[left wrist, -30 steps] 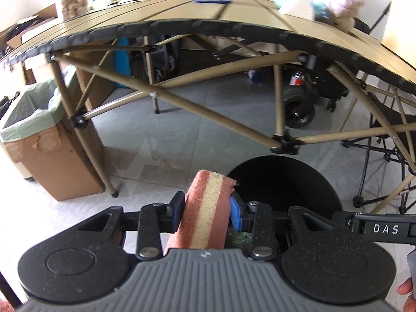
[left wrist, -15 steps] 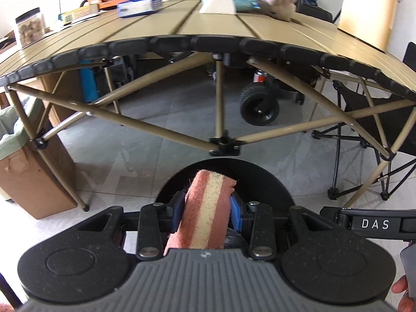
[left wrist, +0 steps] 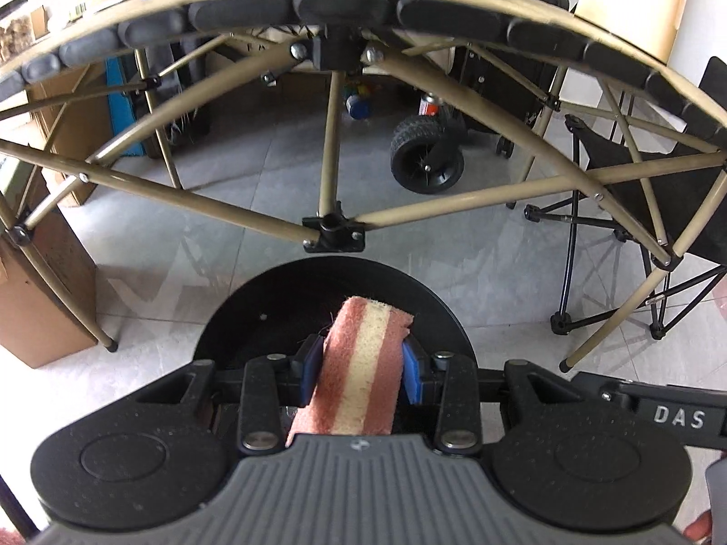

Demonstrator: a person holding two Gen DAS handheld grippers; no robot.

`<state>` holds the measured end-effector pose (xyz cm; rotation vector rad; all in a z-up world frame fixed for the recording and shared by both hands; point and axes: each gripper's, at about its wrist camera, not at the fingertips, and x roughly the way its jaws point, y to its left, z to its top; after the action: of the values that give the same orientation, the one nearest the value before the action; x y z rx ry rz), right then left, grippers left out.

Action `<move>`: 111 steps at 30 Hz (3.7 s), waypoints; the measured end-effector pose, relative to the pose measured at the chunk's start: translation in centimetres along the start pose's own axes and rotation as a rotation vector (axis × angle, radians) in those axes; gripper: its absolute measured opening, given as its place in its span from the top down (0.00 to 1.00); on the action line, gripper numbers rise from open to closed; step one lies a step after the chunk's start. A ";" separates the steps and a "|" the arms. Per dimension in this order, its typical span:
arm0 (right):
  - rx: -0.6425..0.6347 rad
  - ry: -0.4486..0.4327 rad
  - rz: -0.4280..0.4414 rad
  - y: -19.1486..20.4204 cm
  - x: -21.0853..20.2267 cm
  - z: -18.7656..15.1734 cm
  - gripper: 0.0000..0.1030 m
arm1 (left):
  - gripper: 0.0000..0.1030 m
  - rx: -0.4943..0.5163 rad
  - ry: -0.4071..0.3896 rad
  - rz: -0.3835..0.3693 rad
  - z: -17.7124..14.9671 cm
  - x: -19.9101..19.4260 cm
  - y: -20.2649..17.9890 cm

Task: Collect trash
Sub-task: 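Move the left gripper over the bin and open it to drop the sponge, then raise both tools from the bin back toward the table items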

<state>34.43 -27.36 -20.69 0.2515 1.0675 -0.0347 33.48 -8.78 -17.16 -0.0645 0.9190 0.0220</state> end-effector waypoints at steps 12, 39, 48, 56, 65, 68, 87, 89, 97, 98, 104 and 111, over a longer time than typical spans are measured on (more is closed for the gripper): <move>0.086 0.011 -0.039 -2.2 0.7 -0.1 0.00 | 0.64 -0.002 0.108 -0.014 -0.3 2.7 -0.5; 0.085 -0.001 -0.032 -2.0 0.2 -0.3 0.00 | 0.00 -0.025 0.268 0.016 -1.1 3.5 0.3; 0.080 -0.012 -0.020 -1.5 -0.3 -0.3 0.00 | 0.00 -0.008 0.235 0.003 -1.1 2.5 0.3; 0.068 -0.051 0.015 -1.0 -2.0 0.0 0.00 | 0.00 0.003 0.166 -0.011 -0.5 0.1 0.7; 0.049 -0.133 0.060 -0.2 -5.4 0.2 0.00 | 0.00 0.032 0.038 -0.020 -0.1 -4.1 0.9; 0.041 -0.159 0.076 0.2 -6.6 0.3 0.00 | 0.00 0.038 -0.004 -0.026 -0.1 -5.5 1.1; -0.067 -0.453 0.202 4.8 -16.4 2.2 0.00 | 0.00 -0.006 -0.256 -0.023 2.5 -12.4 2.9; -0.077 -0.479 0.214 5.4 -17.0 2.8 0.00 | 0.00 -0.010 -0.277 -0.012 3.2 -12.8 3.2; -0.116 -0.534 0.225 8.5 -17.8 5.5 0.00 | 0.00 -0.051 -0.341 0.032 5.9 -14.1 5.3; -0.121 -0.543 0.224 8.9 -17.9 5.9 0.00 | 0.00 -0.058 -0.350 0.037 6.3 -14.2 5.6; -0.156 -0.620 0.242 11.5 -18.1 8.1 0.00 | 0.00 -0.122 -0.383 0.054 9.0 -14.3 8.0; -0.173 -0.641 0.277 14.4 -16.2 10.1 0.00 | 0.00 -0.172 -0.403 0.085 11.6 -13.3 10.1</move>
<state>37.41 -17.10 0.73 0.2082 0.3886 0.2133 34.16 2.14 0.00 -0.1736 0.5150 0.1870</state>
